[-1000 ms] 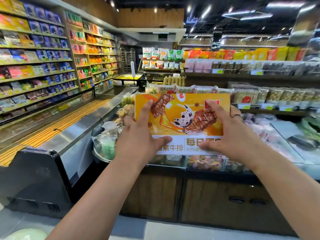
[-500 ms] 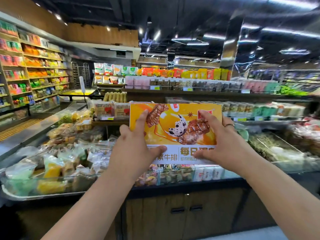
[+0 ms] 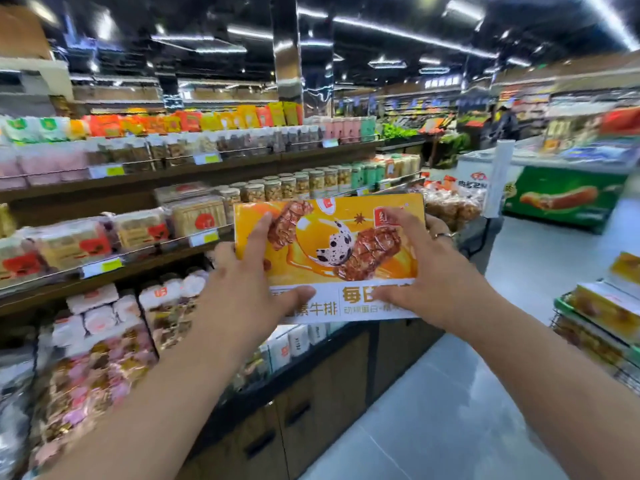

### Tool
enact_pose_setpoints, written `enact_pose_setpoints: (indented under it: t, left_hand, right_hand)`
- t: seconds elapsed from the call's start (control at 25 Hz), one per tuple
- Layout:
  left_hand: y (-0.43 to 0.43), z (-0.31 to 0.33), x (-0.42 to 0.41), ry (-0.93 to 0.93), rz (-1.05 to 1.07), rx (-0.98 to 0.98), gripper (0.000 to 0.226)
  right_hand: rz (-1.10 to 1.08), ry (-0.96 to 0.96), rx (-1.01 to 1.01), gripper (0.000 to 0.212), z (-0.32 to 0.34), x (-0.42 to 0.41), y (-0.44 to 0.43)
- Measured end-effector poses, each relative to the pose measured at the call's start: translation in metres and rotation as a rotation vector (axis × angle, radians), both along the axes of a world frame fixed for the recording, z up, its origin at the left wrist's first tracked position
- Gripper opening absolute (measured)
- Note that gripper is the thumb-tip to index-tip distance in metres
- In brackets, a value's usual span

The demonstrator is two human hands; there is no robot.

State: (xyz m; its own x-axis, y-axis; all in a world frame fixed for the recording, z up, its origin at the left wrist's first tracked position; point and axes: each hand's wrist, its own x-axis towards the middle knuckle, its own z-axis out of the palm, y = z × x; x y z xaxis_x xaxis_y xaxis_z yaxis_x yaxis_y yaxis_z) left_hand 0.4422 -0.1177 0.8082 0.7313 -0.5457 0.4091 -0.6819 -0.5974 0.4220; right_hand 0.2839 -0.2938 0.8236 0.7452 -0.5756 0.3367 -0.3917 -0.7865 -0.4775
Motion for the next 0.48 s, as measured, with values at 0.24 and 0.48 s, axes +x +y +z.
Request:
enact_pose_setpoints:
  t: [0.24, 0.48]
  left_hand:
    - [-0.113, -0.013, 0.020, -0.001, -0.293, 0.034, 0.115]
    - [-0.219, -0.031, -0.011, 0.029, -0.502, 0.062, 0.116]
  right_hand:
    - [-0.309, 0.002, 0.017, 0.104, -0.015, -0.024, -0.058]
    - [-0.524, 0.018, 0.044, 0.108, -0.034, -0.078, -0.117]
